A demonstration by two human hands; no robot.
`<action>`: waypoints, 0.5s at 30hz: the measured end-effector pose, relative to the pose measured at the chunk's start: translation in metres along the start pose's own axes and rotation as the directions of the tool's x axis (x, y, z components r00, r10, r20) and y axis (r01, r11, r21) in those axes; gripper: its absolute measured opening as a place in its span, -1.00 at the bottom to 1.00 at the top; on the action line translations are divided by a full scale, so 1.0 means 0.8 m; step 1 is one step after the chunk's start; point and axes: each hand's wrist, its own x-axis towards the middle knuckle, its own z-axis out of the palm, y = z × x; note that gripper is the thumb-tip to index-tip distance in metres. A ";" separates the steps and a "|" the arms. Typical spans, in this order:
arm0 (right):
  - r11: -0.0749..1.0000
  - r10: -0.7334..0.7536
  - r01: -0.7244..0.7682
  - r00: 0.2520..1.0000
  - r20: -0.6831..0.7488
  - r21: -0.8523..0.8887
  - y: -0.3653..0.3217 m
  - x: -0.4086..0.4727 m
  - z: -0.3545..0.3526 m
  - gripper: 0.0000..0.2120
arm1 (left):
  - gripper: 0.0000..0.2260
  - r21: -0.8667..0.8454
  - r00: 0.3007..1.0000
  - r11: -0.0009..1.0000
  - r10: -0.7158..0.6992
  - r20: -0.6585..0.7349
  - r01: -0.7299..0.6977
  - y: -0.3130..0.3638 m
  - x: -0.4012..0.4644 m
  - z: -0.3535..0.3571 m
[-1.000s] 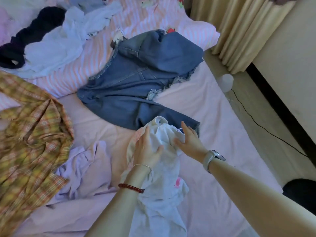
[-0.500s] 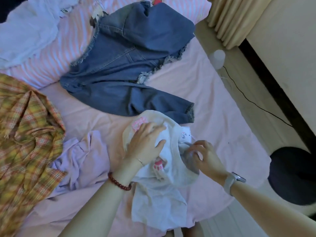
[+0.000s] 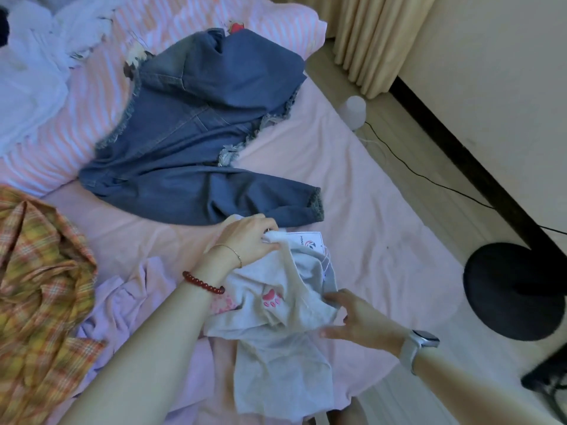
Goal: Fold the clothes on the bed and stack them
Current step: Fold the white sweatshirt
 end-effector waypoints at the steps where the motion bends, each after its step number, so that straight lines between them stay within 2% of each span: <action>1: 0.996 -0.035 0.032 0.999 -0.037 -0.083 -0.002 -0.005 -0.009 -0.41 | -0.86 -0.053 1.000 0.999 -0.010 -0.023 0.009 -0.003 -0.014 -0.009; 3: 0.987 -0.081 0.053 0.978 -0.190 -0.149 -0.013 -0.013 -0.033 -0.57 | -0.91 -0.094 0.999 0.995 -0.032 -0.012 0.031 -0.013 -0.040 -0.028; 5: 0.986 -0.113 0.065 0.936 -0.333 -0.153 -0.035 -0.024 -0.064 -0.70 | -0.85 -0.195 0.998 0.979 -0.060 0.004 0.059 -0.019 -0.063 -0.049; 7: 0.985 -0.147 0.090 0.891 -0.430 -0.148 -0.066 -0.034 -0.093 -0.76 | -0.82 -0.376 0.991 0.925 -0.101 -0.084 0.063 -0.016 -0.080 -0.077; 11: 0.983 -0.171 0.178 0.828 -0.535 -0.039 -0.149 -0.063 -0.148 -0.82 | -0.86 -0.577 0.937 0.815 -0.166 -0.309 -0.046 0.020 -0.116 -0.155; 15: 0.910 -0.286 0.406 0.759 -0.584 0.082 -0.239 -0.112 -0.210 -0.81 | -0.81 -0.640 0.876 0.745 -0.167 -0.453 -0.189 0.057 -0.157 -0.243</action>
